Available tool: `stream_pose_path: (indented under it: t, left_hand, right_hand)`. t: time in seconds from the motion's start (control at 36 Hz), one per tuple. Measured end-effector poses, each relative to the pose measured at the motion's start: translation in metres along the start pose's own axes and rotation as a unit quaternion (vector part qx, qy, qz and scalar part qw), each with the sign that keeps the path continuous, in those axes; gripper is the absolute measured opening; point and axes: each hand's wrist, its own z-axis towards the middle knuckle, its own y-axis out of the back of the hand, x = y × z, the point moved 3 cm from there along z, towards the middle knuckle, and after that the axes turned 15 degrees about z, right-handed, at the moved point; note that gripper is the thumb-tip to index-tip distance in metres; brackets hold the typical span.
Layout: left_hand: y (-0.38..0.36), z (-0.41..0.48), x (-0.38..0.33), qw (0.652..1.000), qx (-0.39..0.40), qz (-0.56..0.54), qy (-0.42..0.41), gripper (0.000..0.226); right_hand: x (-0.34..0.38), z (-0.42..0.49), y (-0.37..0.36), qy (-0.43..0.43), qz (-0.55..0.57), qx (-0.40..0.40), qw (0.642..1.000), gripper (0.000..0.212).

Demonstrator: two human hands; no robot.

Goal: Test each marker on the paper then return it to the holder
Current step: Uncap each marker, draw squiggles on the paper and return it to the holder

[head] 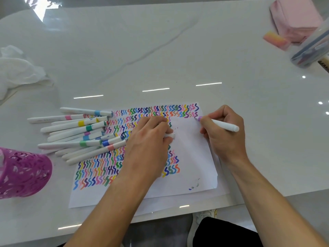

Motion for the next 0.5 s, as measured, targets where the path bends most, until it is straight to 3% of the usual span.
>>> stream_pose_path:
  t: [0.19,0.36,0.5]
  left_hand:
    - [0.003,-0.003,0.0,1.0,-0.007,-0.006,-0.001,0.009]
    - [0.014,-0.004,-0.001,0.998,-0.012,-0.047,0.038,0.012]
    - [0.026,-0.005,0.001,0.989,-0.045,-0.113,0.09,0.01]
  right_hand:
    - [0.009,0.004,0.005,0.0,0.115,-0.024,0.993,0.02]
    - [0.026,-0.002,-0.005,0.052,0.108,0.031,0.992,0.007]
    - [0.034,-0.011,-0.019,0.02,0.132,0.089,0.987,0.009]
